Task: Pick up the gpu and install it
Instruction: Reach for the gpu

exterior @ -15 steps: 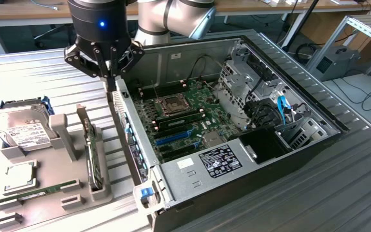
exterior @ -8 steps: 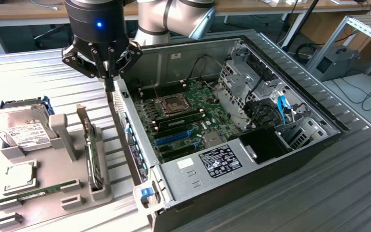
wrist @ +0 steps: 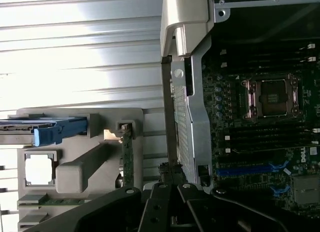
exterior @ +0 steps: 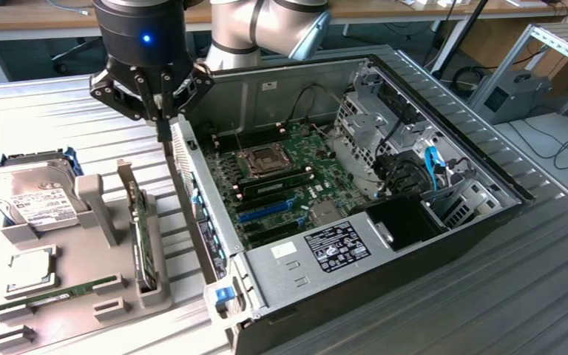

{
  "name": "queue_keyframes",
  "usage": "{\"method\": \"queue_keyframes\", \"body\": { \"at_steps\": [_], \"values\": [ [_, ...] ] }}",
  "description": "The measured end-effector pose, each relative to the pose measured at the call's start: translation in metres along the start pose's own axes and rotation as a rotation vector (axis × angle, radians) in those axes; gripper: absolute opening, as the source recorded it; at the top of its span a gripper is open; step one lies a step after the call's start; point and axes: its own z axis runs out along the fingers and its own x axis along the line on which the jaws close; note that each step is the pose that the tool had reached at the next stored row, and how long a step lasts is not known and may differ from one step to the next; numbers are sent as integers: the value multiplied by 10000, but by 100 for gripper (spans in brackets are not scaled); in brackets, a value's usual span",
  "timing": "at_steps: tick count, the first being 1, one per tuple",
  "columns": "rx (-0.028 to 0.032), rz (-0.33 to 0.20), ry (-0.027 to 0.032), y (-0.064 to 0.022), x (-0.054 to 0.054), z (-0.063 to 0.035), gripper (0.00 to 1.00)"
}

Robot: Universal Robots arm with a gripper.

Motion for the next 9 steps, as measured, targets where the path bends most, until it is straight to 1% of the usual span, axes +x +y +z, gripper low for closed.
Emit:
{"method": "queue_keyframes", "body": {
  "at_steps": [9],
  "values": [
    [0, 0, 0, -4, 51, 3, 11]
  ]
}}
